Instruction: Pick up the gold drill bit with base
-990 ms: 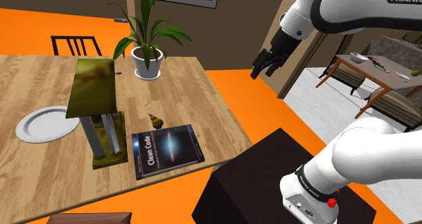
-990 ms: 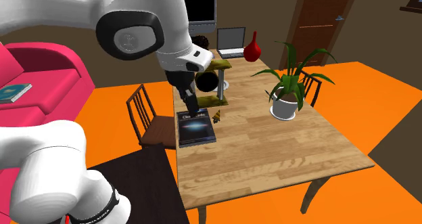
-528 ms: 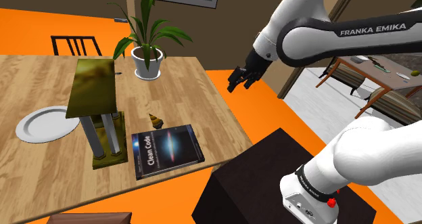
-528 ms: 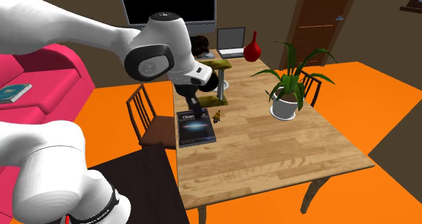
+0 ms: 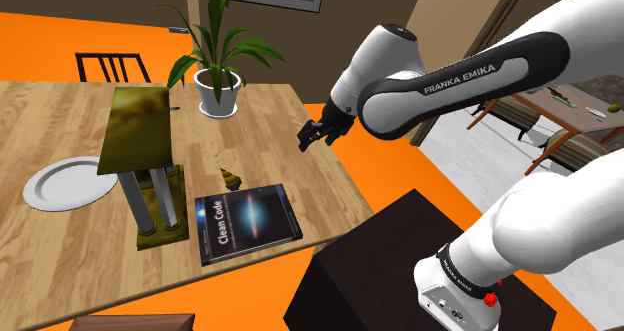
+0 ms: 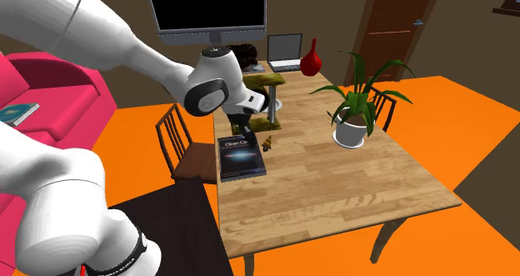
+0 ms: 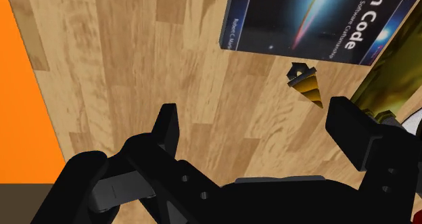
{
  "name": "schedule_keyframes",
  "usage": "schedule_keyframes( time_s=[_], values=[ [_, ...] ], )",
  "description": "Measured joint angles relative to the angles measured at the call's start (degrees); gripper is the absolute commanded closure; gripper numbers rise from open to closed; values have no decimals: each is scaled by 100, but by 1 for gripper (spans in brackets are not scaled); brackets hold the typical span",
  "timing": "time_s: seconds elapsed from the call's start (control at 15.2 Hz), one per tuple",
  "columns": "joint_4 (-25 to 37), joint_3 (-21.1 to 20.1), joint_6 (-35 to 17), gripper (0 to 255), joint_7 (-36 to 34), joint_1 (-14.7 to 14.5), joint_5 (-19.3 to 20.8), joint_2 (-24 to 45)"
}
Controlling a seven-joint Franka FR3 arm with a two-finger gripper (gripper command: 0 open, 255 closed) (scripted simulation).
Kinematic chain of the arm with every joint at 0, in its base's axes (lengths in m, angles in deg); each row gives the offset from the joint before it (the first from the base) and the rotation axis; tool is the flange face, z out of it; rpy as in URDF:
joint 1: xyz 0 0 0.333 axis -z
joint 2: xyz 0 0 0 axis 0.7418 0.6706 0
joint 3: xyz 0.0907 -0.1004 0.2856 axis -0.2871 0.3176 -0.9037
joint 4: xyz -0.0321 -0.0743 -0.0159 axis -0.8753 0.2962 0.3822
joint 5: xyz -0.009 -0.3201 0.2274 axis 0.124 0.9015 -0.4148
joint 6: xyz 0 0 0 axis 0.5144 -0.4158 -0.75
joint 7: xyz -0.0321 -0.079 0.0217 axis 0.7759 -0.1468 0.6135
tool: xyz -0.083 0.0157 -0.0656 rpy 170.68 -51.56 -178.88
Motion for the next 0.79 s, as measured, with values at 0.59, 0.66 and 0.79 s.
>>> schedule_keyframes(
  time_s=[0.59, 0.66, 0.79],
  values=[
    [937, -393, -1649, 0, -2930, 339, 3139, 2359],
    [1192, -155, -1725, 0, -3437, 124, 3706, 2684],
    [1556, 350, -1887, 0, -4243, -365, 4556, 3162]
  ],
)
